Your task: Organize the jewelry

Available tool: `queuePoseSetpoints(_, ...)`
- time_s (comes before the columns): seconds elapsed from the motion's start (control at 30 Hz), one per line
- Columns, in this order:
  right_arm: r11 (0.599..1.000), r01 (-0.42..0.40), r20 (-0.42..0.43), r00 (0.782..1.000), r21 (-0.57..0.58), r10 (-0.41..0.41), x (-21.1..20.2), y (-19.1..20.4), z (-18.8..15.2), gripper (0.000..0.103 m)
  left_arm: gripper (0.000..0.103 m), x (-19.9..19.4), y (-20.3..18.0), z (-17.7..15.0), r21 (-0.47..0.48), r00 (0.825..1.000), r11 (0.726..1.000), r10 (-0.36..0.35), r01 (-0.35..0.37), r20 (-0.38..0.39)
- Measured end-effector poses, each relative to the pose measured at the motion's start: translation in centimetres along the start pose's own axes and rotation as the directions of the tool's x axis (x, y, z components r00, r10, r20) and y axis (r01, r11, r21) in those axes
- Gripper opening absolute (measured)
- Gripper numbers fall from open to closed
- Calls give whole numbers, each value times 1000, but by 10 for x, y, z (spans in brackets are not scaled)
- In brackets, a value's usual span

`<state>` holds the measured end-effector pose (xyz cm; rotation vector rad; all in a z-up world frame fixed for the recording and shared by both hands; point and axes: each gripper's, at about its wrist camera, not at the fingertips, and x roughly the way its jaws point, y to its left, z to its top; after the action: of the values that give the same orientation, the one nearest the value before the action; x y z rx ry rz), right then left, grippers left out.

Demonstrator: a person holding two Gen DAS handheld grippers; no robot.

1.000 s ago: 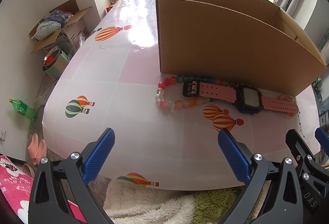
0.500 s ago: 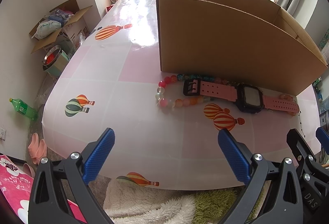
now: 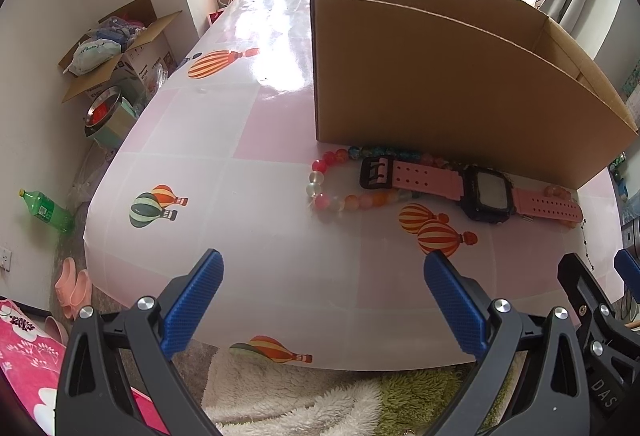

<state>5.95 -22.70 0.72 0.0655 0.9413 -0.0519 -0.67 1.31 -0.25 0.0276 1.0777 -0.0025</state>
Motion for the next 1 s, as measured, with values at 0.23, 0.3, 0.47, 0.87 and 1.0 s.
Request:
queuePoseSetpoints(0.23, 1000, 1, 3, 1000, -3, -1, 0, 2, 2, 96, 99, -1, 2, 1, -3, 1000, 1000, 2, -2, 0)
queuePoseSetpoints(0.3, 1000, 1, 4, 1000, -2, -1, 1, 3, 3, 96, 99, -1, 2, 1, -2, 1000, 1000, 3, -3, 0)
queuePoseSetpoints(0.47, 1000, 1, 3, 1000, -3, -1, 1, 3, 3, 96, 99, -1, 2, 2, -1, 1000, 1000, 8, -8, -4)
queuePoseSetpoints(0.87, 1000, 4, -5, 1000, -2, -4, 8, -3, -1, 96, 99, 12, -6, 4, 18, 998, 999, 42, -41, -37)
queuePoseSetpoints(1.0, 1000, 1, 3, 1000, -2, -1, 12, -7, -1, 96, 99, 19, -10, 3, 34, 997, 998, 60, -58, -53)
